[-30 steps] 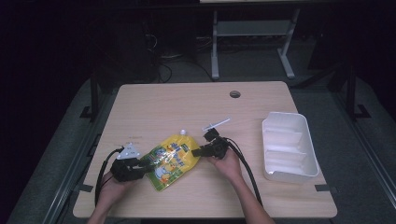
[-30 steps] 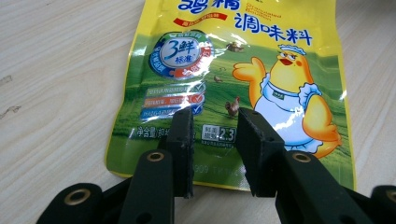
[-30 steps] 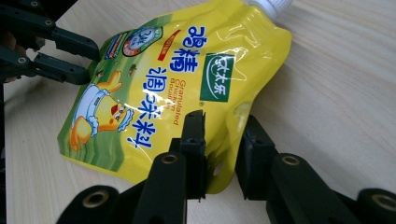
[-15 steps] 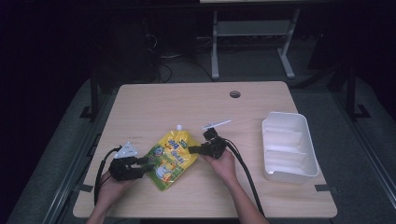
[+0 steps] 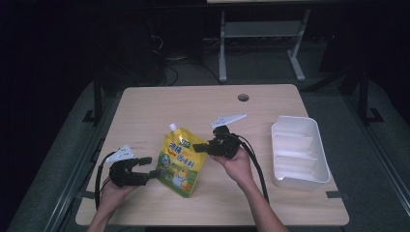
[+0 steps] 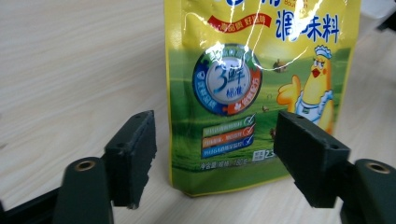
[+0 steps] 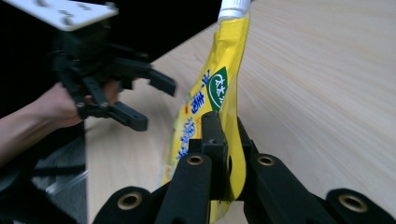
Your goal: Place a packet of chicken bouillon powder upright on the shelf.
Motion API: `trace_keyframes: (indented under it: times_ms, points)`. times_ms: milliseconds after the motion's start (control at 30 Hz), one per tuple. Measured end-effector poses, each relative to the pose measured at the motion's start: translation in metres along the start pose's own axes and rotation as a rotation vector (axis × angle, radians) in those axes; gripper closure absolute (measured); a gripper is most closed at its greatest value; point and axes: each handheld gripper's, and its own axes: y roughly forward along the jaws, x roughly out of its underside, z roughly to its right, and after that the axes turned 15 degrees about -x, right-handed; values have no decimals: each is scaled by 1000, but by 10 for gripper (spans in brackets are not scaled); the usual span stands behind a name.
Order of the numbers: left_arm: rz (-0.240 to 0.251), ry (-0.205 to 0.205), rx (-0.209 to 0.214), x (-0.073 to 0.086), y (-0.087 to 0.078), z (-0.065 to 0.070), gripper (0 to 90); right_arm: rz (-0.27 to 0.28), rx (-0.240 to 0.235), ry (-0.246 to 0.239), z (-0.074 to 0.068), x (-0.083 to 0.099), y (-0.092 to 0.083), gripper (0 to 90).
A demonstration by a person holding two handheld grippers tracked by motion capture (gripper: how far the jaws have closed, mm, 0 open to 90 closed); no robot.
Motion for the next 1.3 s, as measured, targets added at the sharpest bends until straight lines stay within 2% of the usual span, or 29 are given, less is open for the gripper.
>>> trace_keyframes:
  times_ms: [133,267,333,433,500,600,700,733,800,833,867,967,1033,1067,1100,1200,1300]
  points:
    - [36,6,49,-2,-1,3,273,-39,-27,-94,-23,-15,-3,893]
    - [40,18,60,-3,-1,6,238,-67,-76,-168,-37,-22,-3,895]
    - [41,19,63,-3,-1,7,230,-88,-83,-200,-42,-24,-3,895]
    - [47,29,80,-4,0,9,230,-95,-97,-221,-46,-25,-3,895]
    - [49,29,90,-4,0,10,230,-105,-132,-239,-49,-25,-3,896]
    - [52,21,139,-5,1,11,242,-120,-144,-266,-52,-26,-3,895]
    - [47,29,162,-5,1,12,336,-125,-165,-268,-53,-25,-2,895]
    - [42,48,198,-5,1,13,395,-126,-172,-273,-53,-24,-1,894]
    - [37,63,218,-4,1,15,479,-124,-174,-279,-53,-24,-1,893]
    - [37,63,218,-4,1,15,523,-124,-174,-279,-53,-24,-1,893]
    - [35,75,219,-4,1,16,523,-119,-176,-276,-53,-23,-1,893]
    - [29,88,210,-4,0,17,669,-106,-173,-270,-50,-19,-2,875]
    - [29,92,216,-4,0,16,705,-108,-165,-259,-48,-18,-4,851]
    - [31,112,205,-4,-1,18,721,-107,-157,-252,-46,-18,-5,841]
    - [31,112,205,-4,-1,18,732,-109,-145,-250,-45,-17,-5,838]
    - [24,127,209,-6,0,22,754,-94,-126,-243,-41,-14,-7,787]
    - [23,135,207,-6,0,24,760,-109,-125,-223,-35,-10,-4,751]
